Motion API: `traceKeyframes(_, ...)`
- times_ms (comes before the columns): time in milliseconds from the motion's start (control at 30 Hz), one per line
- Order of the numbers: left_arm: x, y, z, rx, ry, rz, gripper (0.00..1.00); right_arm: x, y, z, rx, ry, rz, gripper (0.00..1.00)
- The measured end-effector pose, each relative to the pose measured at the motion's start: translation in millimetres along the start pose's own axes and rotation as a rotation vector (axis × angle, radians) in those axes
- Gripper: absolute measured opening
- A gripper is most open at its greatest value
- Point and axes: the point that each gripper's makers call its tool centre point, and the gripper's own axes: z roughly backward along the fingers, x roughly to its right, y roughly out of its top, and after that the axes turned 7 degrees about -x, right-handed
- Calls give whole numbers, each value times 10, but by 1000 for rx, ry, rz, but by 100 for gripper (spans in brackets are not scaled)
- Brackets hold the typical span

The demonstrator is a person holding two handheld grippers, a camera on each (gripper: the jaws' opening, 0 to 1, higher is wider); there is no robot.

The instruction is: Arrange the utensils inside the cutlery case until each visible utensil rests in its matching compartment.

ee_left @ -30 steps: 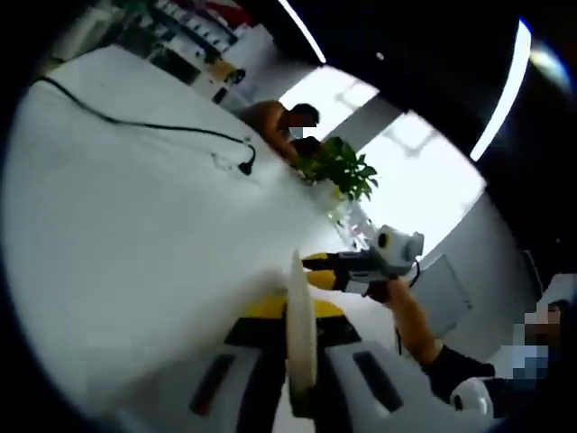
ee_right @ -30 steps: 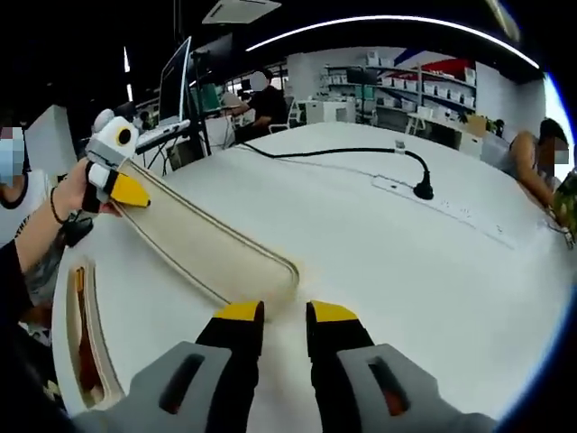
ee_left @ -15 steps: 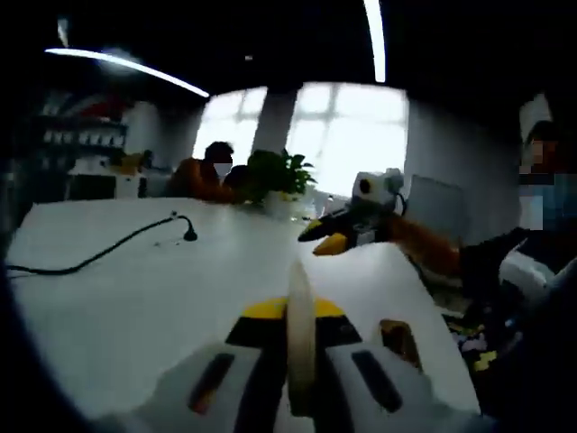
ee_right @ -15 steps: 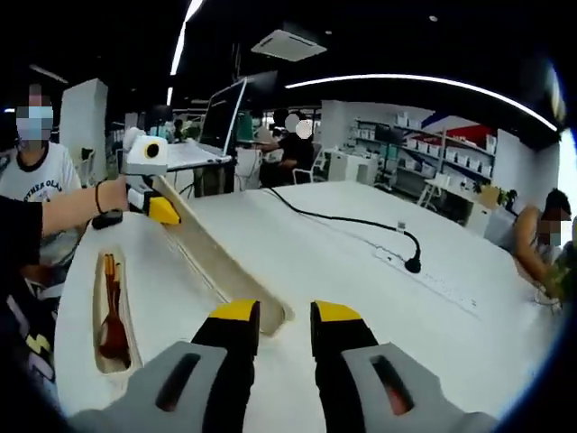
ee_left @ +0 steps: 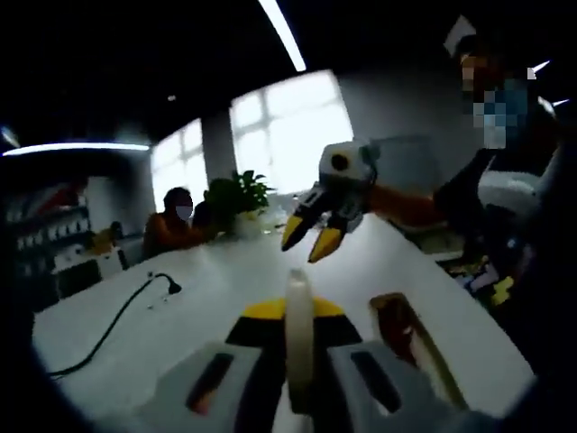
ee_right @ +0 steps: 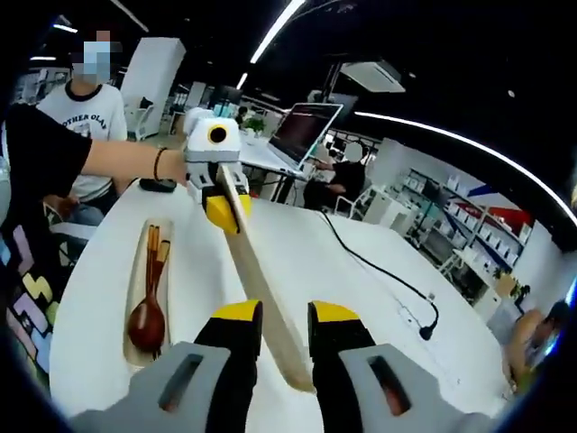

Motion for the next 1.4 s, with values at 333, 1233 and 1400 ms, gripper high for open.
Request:
traceKeyframes(333, 181, 190, -26, 4, -13, -228, 1, -223, 98, -50, -21, -9, 149, 20)
traceKeyframes(1233, 331, 176, -5, -96, -16, -180, 11, -444, 102, -87, -29, -84, 283, 3)
traceKeyframes(1400, 329, 24, -3, -151, -51, 125, 52, -361, 103, -26, -20, -126, 284, 3)
